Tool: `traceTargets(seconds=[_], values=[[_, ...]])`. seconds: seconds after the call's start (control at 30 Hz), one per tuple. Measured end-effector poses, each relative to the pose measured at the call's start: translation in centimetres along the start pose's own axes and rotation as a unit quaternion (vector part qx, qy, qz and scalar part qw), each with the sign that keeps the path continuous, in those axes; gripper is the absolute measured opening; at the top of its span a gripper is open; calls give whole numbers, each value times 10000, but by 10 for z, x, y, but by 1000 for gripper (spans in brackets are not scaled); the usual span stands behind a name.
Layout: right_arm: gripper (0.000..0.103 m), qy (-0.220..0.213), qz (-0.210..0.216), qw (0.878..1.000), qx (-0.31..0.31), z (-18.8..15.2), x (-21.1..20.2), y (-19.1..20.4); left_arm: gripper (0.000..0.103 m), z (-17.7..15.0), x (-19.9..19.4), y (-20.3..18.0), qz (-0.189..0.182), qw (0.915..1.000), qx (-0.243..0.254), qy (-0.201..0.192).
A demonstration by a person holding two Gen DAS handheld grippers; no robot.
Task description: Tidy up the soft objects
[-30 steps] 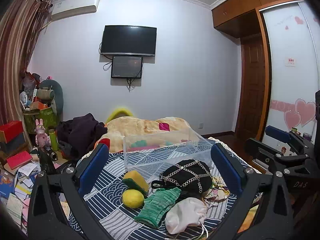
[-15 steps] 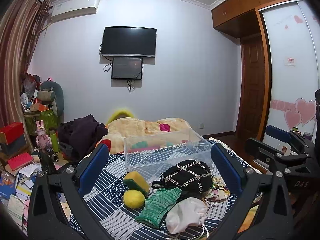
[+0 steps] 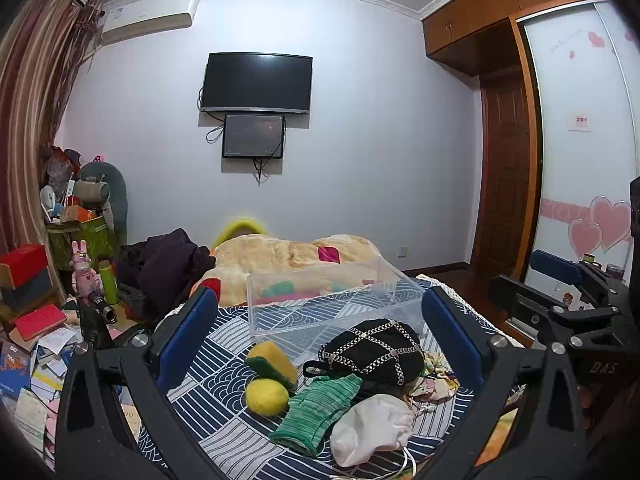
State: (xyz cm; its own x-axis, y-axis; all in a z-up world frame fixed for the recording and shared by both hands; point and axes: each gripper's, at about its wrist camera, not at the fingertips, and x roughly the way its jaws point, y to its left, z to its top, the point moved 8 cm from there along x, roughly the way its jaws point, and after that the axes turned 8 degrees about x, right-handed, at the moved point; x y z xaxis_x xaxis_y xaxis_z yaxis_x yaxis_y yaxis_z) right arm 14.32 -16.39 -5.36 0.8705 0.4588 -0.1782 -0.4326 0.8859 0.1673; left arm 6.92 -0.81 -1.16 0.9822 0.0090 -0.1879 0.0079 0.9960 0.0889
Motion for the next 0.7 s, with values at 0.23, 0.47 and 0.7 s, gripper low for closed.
traceTargets(seconds=[0.23,0.47,0.7], values=[[103,-4,9,10000,12,0,0,-1,103,0,0,-2,-3,10000,29,-19],[103,-2,20,10000,24,1,0,-2,103,0,1,-1,-28,10000,-3,-16],[103,-15,22,10000,31,1,0,-2,103,0,0,-2,-46,10000,4,-22]])
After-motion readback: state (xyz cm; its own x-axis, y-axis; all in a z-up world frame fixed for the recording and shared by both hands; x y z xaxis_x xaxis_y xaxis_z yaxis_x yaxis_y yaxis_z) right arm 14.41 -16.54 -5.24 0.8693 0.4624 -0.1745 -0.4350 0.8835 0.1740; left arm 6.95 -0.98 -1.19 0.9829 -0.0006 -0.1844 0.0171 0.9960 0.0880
